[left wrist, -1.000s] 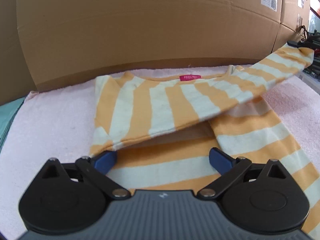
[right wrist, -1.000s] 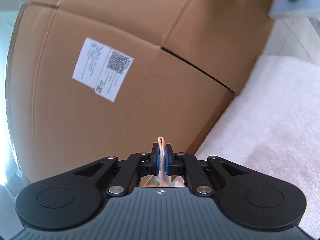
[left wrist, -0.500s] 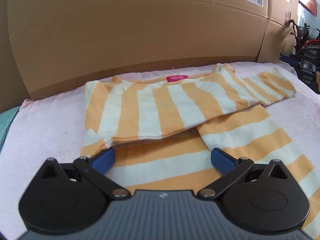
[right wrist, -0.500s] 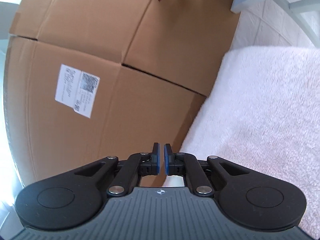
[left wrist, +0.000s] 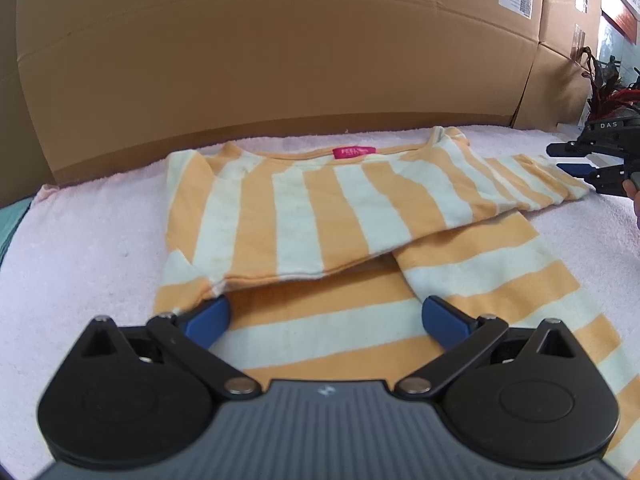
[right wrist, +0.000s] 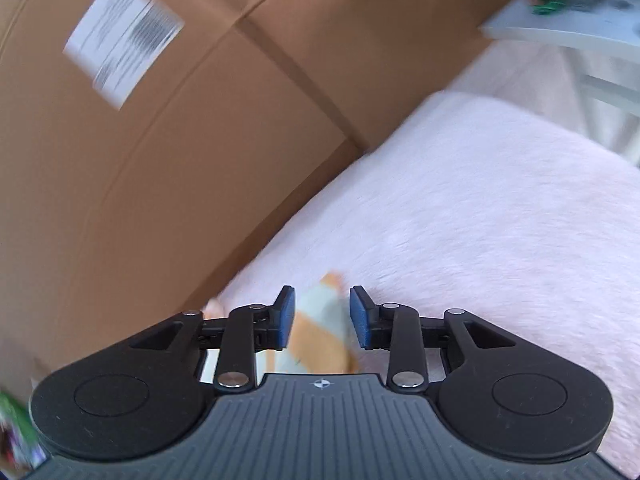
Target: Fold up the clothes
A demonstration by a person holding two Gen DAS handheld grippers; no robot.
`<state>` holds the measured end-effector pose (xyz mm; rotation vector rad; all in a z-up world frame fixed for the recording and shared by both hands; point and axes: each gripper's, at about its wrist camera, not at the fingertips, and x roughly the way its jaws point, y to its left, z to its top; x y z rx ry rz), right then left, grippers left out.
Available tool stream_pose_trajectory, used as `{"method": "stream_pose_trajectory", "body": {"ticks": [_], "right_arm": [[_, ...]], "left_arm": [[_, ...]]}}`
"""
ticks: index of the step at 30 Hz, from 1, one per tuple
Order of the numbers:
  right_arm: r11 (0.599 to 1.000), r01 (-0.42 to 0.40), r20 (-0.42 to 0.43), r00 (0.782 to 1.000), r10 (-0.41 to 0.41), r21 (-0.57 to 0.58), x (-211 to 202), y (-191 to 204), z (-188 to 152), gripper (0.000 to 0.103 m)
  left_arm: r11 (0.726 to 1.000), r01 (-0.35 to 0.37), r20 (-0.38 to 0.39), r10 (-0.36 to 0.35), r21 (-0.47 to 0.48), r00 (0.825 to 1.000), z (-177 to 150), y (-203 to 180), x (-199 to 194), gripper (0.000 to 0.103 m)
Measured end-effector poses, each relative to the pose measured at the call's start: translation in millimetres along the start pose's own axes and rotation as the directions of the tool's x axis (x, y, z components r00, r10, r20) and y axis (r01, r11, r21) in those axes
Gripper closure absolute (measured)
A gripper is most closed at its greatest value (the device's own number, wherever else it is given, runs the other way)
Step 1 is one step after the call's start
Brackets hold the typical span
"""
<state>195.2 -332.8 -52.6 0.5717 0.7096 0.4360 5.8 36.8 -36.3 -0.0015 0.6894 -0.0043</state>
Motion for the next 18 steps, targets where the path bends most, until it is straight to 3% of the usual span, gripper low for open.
{"method": "stream_pose_trajectory", "body": {"ticks": [2, 4, 6, 9, 12, 15, 18], "right_arm": [[0.985, 0.053, 0.006, 0.999, -0.053, -0.167, 6, 19, -4, 0.064], [0.962, 0.118, 0.024, 0.993, -0.116, -0.247, 11, 29, -8, 0.097], [0.97, 0.112, 0.026, 0.994, -0.109, -0.215, 7, 25, -5, 0.098], [0.99, 0.075, 0.096, 0.993, -0.064, -0.121, -12, 17, 5, 0.099], [0.989, 0.109, 0.169, 0.981, -0.091, -0.098, -21, 10, 12, 0.099], [0.98, 0.177, 0.134, 0.977, -0.164, -0.089, -1, -3, 4, 0.099], [0.992, 0.129, 0.126, 0.984, -0.126, -0.01, 0, -14, 6, 0.097]], "left_arm": [[1.0, 0.001, 0.001, -0.001, -0.001, 1.0, 0, 0, 0, 0.001], [1.0, 0.001, 0.002, -0.001, -0.003, 1.0, 0, 0, -1, 0.001], [1.0, -0.001, 0.003, 0.001, -0.004, 1.0, 0, 0, -1, 0.001], [1.0, -0.025, 0.005, 0.025, 0.005, 1.0, 1, -2, -2, 0.001], [0.999, -0.041, 0.034, 0.04, 0.033, 0.999, 2, -10, -8, 0.001], [1.0, 0.008, 0.034, -0.009, 0.021, 0.999, 2, -16, -6, 0.001], [1.0, 0.016, 0.019, -0.016, 0.026, 1.0, 1, -16, -3, 0.001]]}}
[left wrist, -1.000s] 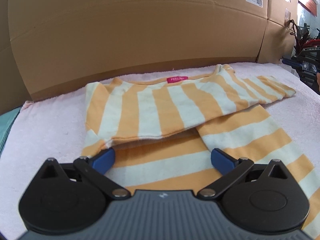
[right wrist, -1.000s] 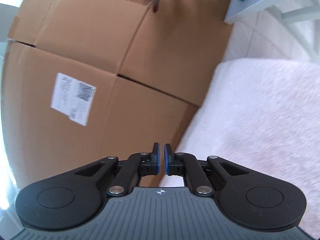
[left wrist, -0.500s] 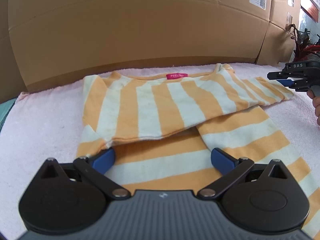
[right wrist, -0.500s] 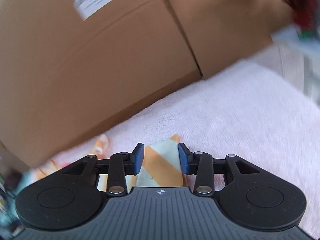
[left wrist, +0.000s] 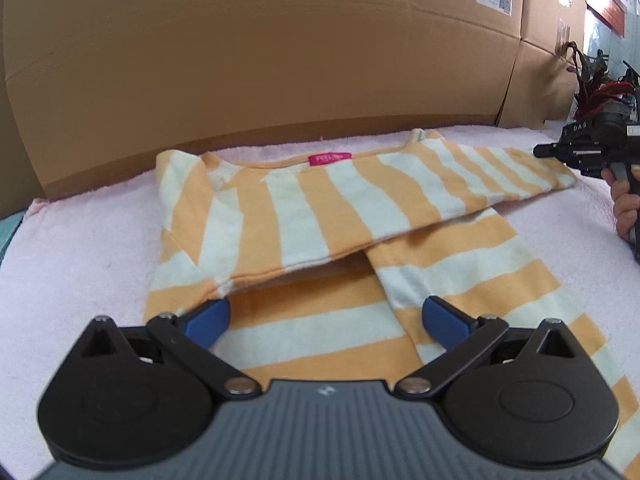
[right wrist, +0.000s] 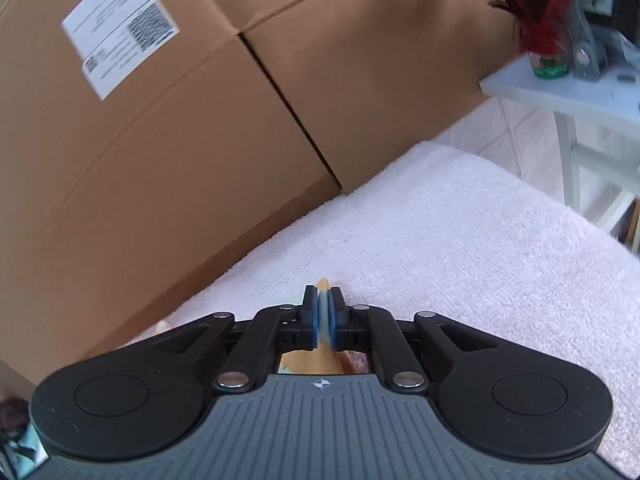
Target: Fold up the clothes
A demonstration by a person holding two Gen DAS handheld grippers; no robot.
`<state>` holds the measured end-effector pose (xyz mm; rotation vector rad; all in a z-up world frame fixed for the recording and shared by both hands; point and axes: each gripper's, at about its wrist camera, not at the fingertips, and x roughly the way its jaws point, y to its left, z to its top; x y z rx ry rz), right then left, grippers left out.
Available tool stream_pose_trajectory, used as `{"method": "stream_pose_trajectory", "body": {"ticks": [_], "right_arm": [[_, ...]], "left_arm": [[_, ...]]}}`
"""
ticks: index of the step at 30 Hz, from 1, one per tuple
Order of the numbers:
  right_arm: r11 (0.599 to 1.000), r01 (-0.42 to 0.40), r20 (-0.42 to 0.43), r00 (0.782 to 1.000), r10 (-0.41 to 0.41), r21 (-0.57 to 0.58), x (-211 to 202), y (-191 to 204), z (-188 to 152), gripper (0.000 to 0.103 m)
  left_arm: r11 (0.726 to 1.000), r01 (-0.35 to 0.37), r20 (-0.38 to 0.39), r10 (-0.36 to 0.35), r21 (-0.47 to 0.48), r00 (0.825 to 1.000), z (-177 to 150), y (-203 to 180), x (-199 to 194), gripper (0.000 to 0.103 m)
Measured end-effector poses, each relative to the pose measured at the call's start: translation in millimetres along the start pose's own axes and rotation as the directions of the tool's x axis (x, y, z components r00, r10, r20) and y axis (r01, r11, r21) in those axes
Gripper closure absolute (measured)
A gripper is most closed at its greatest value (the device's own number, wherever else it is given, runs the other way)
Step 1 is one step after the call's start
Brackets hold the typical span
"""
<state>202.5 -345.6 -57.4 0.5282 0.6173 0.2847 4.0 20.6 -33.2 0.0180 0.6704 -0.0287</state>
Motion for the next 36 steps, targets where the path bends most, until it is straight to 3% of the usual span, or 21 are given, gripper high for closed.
{"method": "stream_pose_trajectory", "body": {"ticks": [2, 3, 5, 7, 9, 11, 12, 15, 16, 17, 18, 19, 22, 24, 26, 28, 30, 31, 32, 34, 36], "right_arm": [[0.999, -0.011, 0.001, 1.0, 0.011, 0.038, 1, -6, 1, 0.091], [0.999, 0.001, 0.023, 1.0, -0.002, 0.043, -2, -6, 2, 0.08], [0.997, 0.053, 0.113, 0.992, -0.059, 0.052, -19, -1, 5, 0.067], [0.999, -0.006, 0.175, 0.985, 0.0, 0.032, -40, 14, 4, 0.067], [0.99, -0.136, 0.12, 0.984, 0.133, 0.02, -45, 35, -4, 0.063], [0.962, -0.27, 0.047, 0.962, 0.269, 0.022, -47, 55, -12, 0.057], [0.939, -0.34, -0.039, 0.939, 0.342, 0.056, -35, 65, -18, 0.057], [0.886, -0.395, -0.213, 0.869, 0.446, 0.243, 4, 76, -36, 0.058], [0.887, -0.354, -0.241, 0.871, 0.428, 0.298, 14, 68, -39, 0.059], [0.888, -0.307, -0.246, 0.883, 0.4, 0.342, 21, 55, -41, 0.066], [0.883, -0.266, -0.242, 0.895, 0.375, 0.386, 25, 39, -42, 0.095], [0.87, -0.246, -0.212, 0.908, 0.361, 0.428, 23, 21, -39, 0.103], [0.843, -0.183, -0.1, 0.958, 0.268, 0.505, 3, -22, -25, 0.103], [0.876, -0.116, -0.068, 0.984, 0.167, 0.468, -15, -26, -14, 0.088], [0.901, -0.138, -0.077, 0.98, 0.186, 0.412, -28, -11, -13, 0.077], [0.912, -0.204, -0.139, 0.954, 0.267, 0.356, -30, 10, -20, 0.074], [0.946, -0.138, -0.178, 0.964, 0.196, 0.294, -30, 20, -26, 0.073], [0.957, -0.094, -0.17, 0.975, 0.145, 0.276, -29, 17, -25, 0.083], [0.958, -0.059, -0.163, 0.981, 0.108, 0.281, -29, 12, -25, 0.1], [0.918, -0.039, -0.152, 0.983, 0.107, 0.394, -33, 2, -26, 0.101], [0.951, -0.068, -0.142, 0.983, 0.115, 0.301, -43, 32, -29, 0.077]], "left_arm": [[1.0, 0.012, -0.013, -0.012, -0.026, 1.0, 1, 4, 2, 0.001], [1.0, -0.002, -0.01, 0.002, -0.03, 1.0, 0, 5, -1, 0.001], [0.999, -0.041, -0.001, 0.041, -0.035, 0.999, -3, 5, -10, 0.001], [0.998, -0.056, 0.033, 0.057, -0.04, 0.998, -10, 5, -29, 0.001], [0.997, -0.062, 0.061, 0.065, -0.047, 0.996, -20, 7, -48, 0.001], [0.997, -0.067, 0.083, 0.07, -0.041, 0.994, -26, 6, -59, 0.001], [0.997, -0.07, 0.093, 0.073, -0.037, 0.993, -29, 6, -64, 0.001], [0.997, -0.078, 0.125, 0.079, -0.013, 0.989, -33, 5, -72, 0.001], [0.996, -0.094, 0.132, 0.093, -0.004, 0.987, -36, 6, -75, 0.001], [0.994, -0.106, 0.142, 0.104, 0.002, 0.984, -38, 7, -78, 0.001], [0.994, -0.11, 0.147, 0.11, -0.005, 0.983, -41, 11, -82, 0.001], [0.993, -0.114, 0.152, 0.115, -0.013, 0.982, -44, 15, -86, 0.001], [0.992, -0.115, 0.163, 0.121, -0.048, 0.979, -54, 30, -99, 0.001], [0.992, -0.107, 0.171, 0.118, -0.07, 0.978, -61, 39, -109, 0.001], [0.993, -0.09, 0.186, 0.103, -0.08, 0.977, -68, 47, -121, 0.001], [0.993, -0.079, 0.193, 0.094, -0.084, 0.977, -78, 55, -134, 0.001], [0.993, -0.083, 0.187, 0.098, -0.087, 0.977, -89, 62, -145, 0.001], [0.992, -0.088, 0.176, 0.104, -0.094, 0.979, -97, 67, -151, 0.001], [0.99, -0.092, 0.166, 0.109, -0.106, 0.98, -104, 72, -157, 0.001], [0.987, -0.089, 0.149, 0.109, -0.137, 0.983, -119, 82, -169, 0.001], [0.983, -0.052, 0.135, 0.077, -0.179, 0.988, -128, 92, -177, 0.001]]}}
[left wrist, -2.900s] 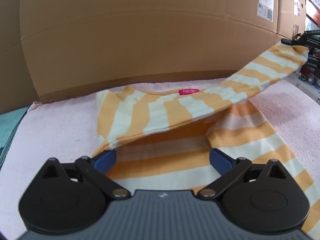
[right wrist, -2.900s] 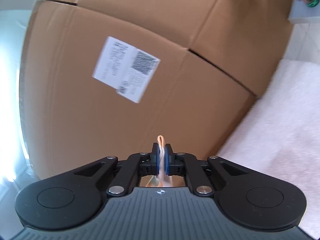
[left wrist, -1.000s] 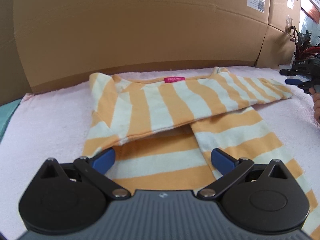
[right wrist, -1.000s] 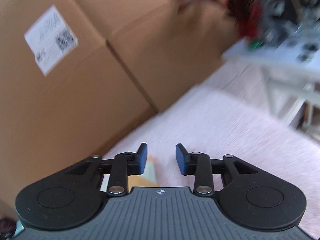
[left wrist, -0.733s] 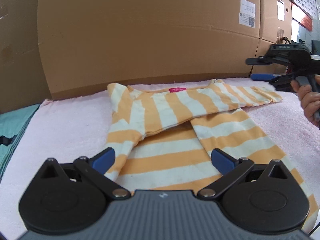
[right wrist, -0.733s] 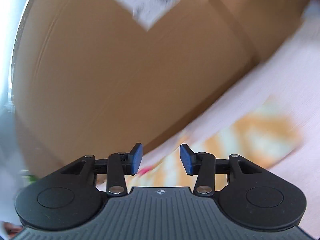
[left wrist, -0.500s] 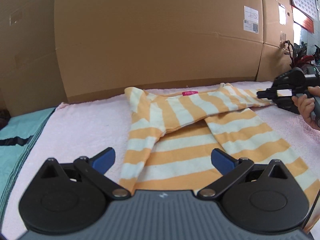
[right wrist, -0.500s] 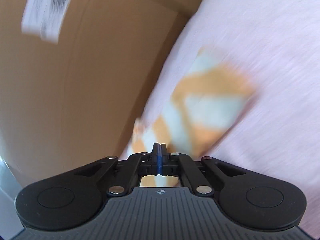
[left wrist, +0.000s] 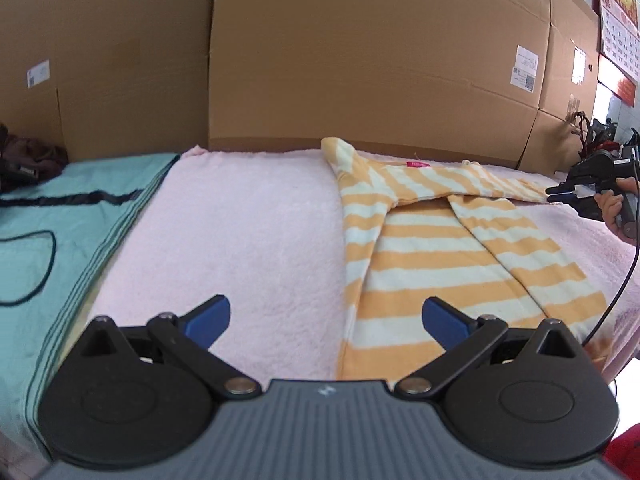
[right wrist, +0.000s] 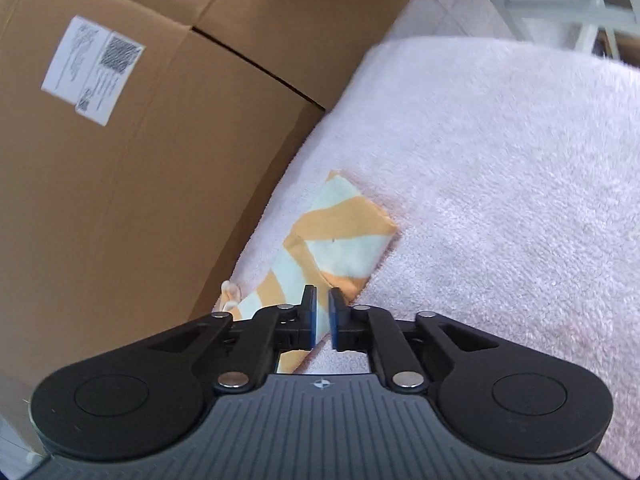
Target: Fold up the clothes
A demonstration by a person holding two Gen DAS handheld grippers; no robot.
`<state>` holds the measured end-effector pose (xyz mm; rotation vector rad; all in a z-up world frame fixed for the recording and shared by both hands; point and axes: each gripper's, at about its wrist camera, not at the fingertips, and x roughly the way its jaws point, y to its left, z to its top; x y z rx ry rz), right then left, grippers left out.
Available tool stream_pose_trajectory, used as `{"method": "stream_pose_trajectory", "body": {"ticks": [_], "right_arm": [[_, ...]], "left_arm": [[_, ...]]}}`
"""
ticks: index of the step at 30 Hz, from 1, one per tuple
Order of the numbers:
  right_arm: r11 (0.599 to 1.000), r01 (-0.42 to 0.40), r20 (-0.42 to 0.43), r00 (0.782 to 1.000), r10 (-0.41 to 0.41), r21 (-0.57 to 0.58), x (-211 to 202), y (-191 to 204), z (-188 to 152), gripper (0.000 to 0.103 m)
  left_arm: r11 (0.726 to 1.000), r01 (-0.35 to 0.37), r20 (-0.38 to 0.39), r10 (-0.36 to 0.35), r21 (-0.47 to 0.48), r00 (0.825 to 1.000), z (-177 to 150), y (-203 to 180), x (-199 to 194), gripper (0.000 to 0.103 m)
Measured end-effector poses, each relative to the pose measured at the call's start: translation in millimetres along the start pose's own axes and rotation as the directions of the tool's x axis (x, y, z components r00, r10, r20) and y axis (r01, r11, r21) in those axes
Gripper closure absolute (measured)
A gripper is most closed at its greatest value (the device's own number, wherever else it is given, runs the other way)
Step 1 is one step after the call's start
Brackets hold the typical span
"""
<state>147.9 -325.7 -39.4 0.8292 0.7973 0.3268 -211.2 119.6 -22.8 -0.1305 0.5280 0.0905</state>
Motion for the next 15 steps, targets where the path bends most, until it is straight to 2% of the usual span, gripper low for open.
{"method": "stream_pose_trajectory", "body": {"ticks": [2, 3, 4, 6, 7, 10, 13, 15], "right_arm": [[0.989, -0.06, -0.039, 0.998, 0.056, -0.135, -3, 34, -15, 0.076], [0.977, -0.139, -0.111, 0.986, 0.122, -0.161, -3, 48, -24, 0.076], [0.965, -0.199, -0.176, 0.97, 0.169, -0.171, 0, 61, -36, 0.076], [0.932, -0.314, -0.305, 0.919, 0.249, -0.184, 5, 87, -63, 0.071], [0.914, -0.351, -0.367, 0.893, 0.262, -0.203, 8, 98, -79, 0.07], [0.883, -0.405, -0.491, 0.834, 0.252, -0.236, 21, 123, -121, 0.056], [0.879, -0.401, -0.545, 0.812, 0.211, -0.257, 33, 136, -150, 0.055], [0.872, -0.417, -0.559, 0.8, 0.218, -0.256, 32, 138, -164, 0.055]], "left_arm": [[0.999, 0.042, -0.017, -0.043, -0.028, 0.999, -4, 6, -2, 0.001], [0.998, 0.058, -0.025, -0.059, -0.035, 0.998, -6, 7, -2, 0.001], [0.998, 0.066, -0.037, -0.067, -0.022, 0.997, -8, 5, -1, 0.001], [0.997, 0.076, -0.06, -0.076, 0.007, 0.995, -13, -1, 1, 0.003], [0.996, 0.083, -0.068, -0.081, 0.017, 0.994, -15, -3, 0, 0.004], [0.994, 0.113, -0.071, -0.112, 0.005, 0.991, -21, -6, 0, 0.007], [0.989, 0.144, -0.051, -0.145, -0.023, 0.988, -23, -3, 3, 0.017], [0.985, 0.164, -0.032, -0.165, -0.046, 0.986, -25, 0, 3, 0.022]]}}
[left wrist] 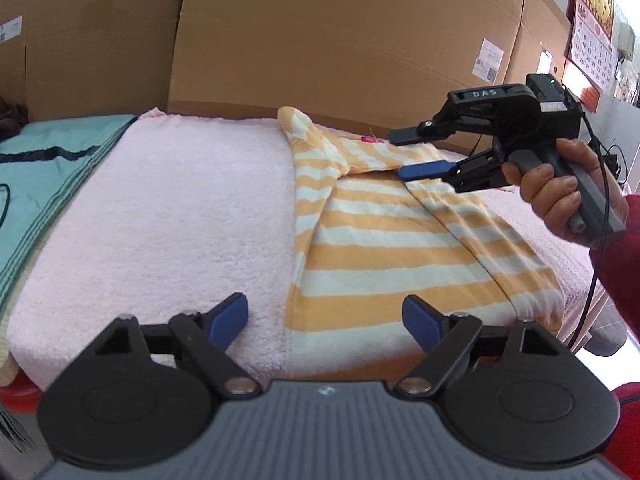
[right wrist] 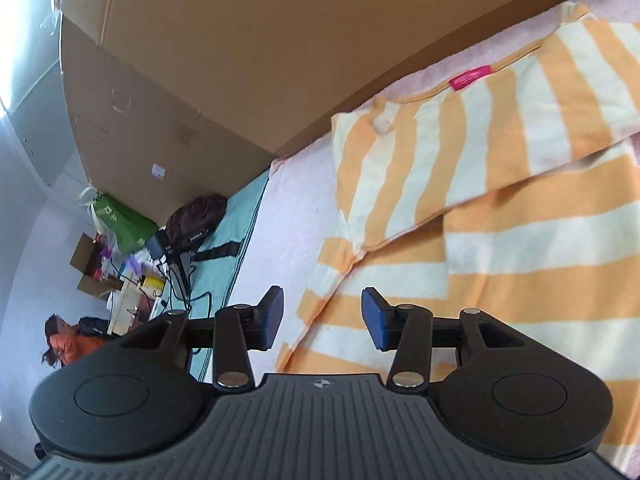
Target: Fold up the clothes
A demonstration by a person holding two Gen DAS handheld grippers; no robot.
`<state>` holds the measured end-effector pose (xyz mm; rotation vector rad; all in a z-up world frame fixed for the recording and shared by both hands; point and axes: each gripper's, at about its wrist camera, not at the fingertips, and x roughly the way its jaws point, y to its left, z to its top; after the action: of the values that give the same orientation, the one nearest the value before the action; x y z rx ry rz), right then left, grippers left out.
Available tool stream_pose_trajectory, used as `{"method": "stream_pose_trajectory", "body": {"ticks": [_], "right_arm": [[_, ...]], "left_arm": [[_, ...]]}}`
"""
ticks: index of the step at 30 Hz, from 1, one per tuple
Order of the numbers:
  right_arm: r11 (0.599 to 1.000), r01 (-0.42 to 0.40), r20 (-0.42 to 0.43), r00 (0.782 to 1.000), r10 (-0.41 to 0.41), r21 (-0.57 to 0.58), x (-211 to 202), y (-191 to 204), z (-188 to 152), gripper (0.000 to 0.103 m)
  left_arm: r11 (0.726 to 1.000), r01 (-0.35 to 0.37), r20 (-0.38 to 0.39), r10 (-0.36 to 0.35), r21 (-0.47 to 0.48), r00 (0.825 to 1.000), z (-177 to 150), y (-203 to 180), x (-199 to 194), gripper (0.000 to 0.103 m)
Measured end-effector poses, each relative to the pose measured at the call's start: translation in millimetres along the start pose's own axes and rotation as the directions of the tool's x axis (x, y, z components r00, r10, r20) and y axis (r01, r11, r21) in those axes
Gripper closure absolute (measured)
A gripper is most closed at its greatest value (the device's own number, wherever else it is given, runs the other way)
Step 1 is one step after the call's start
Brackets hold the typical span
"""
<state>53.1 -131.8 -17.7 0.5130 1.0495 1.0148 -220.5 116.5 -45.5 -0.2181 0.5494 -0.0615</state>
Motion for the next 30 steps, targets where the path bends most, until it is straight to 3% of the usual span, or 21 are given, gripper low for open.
{"method": "stream_pose_trajectory", "body": {"ticks": [2, 3, 5, 7, 9, 13, 22, 25, 27, 30], "right_arm": [[1.0, -0.015, -0.014, 1.0, 0.014, -0.009, 7, 7, -10, 0.055], [1.0, -0.022, -0.021, 1.0, 0.022, -0.014, 11, 10, -15, 0.055], [1.0, -0.023, -0.026, 0.999, 0.023, -0.02, 10, 15, -22, 0.053], [1.0, -0.01, -0.023, 1.0, 0.01, -0.015, 6, 16, -22, 0.043], [1.0, -0.007, -0.022, 1.0, 0.007, -0.002, 7, 13, -24, 0.038], [1.0, 0.003, -0.016, 1.0, -0.003, 0.024, 8, 9, -25, 0.04], [0.975, 0.078, 0.122, 0.987, -0.105, 0.207, 38, -1, 6, 0.042], [0.957, 0.099, 0.207, 0.965, -0.159, 0.274, 43, -5, 8, 0.055], [0.96, 0.139, 0.227, 0.954, -0.196, 0.244, 44, -3, 11, 0.09], [0.973, 0.117, 0.284, 0.943, -0.171, 0.199, 27, 0, 11, 0.093]], "left_arm": [[0.999, 0.024, 0.012, -0.024, -0.029, 1.0, -1, 4, -1, 0.025], [0.998, 0.04, 0.015, -0.04, -0.047, 0.999, -1, 7, -3, 0.032], [0.992, 0.081, 0.006, -0.081, -0.092, 0.997, 0, 15, -4, 0.055], [0.986, 0.098, -0.004, -0.099, -0.132, 0.995, 0, 21, -4, 0.089], [0.982, 0.093, -0.002, -0.095, -0.163, 0.996, -3, 28, -4, 0.101], [0.959, 0.12, 0.022, -0.118, -0.258, 0.993, -7, 36, -4, 0.103], [0.963, 0.129, 0.04, -0.123, -0.235, 0.992, 4, 15, -10, 0.103], [0.971, 0.118, 0.044, -0.112, -0.208, 0.993, 8, 4, -15, 0.103], [0.971, 0.117, 0.042, -0.111, -0.21, 0.993, 10, 0, -16, 0.103], [0.974, 0.119, 0.034, -0.115, -0.195, 0.993, 11, -11, -17, 0.103]]}}
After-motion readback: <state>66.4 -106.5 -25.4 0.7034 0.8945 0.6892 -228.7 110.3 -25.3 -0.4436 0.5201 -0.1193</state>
